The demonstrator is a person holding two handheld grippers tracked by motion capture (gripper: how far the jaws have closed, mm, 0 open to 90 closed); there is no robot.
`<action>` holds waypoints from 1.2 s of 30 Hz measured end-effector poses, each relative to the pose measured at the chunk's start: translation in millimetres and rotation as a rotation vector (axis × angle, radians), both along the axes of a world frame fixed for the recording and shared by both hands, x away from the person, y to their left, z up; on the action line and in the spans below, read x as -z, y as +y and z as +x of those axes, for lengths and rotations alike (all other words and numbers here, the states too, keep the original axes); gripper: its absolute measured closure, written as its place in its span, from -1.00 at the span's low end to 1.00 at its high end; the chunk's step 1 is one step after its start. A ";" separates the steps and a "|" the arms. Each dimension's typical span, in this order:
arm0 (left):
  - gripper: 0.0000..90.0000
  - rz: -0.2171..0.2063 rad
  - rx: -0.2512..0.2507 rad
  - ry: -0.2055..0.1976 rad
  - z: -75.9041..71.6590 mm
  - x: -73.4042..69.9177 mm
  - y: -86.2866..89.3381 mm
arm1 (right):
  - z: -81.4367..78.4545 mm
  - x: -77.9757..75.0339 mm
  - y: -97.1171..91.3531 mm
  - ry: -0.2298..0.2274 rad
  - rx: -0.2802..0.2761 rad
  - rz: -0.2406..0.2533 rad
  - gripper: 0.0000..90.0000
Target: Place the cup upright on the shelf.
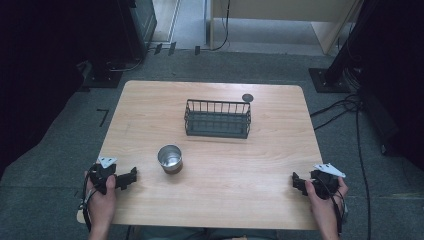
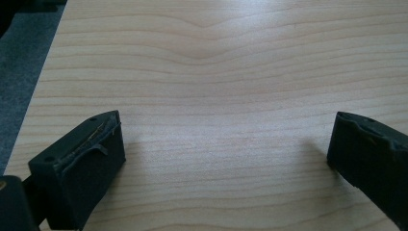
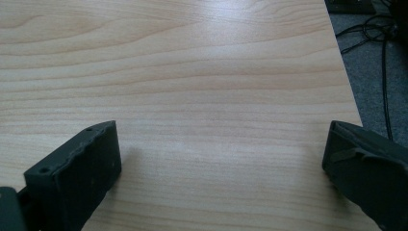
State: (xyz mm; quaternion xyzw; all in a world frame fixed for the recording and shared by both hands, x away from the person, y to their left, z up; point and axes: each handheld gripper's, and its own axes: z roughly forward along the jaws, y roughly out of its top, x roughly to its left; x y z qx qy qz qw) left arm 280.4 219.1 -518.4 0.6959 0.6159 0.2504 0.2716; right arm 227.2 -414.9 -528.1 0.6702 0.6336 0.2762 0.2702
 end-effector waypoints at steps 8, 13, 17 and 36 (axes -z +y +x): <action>-1.00 -0.001 -0.015 -0.001 -0.2 0.0 -0.6 | -0.2 0.0 0.2 0.000 0.001 0.001 -1.00; -1.00 0.015 -0.050 -0.006 -1.6 -1.4 1.3 | -0.1 0.0 0.2 -0.001 0.001 0.000 -1.00; -1.00 -0.009 -0.046 -0.020 -4.1 -4.9 4.9 | -0.2 0.0 0.1 -0.001 0.001 0.000 -1.00; -1.00 -0.084 0.062 -0.116 -7.4 -51.7 -22.7 | -0.1 0.0 0.1 -0.001 0.001 0.000 -1.00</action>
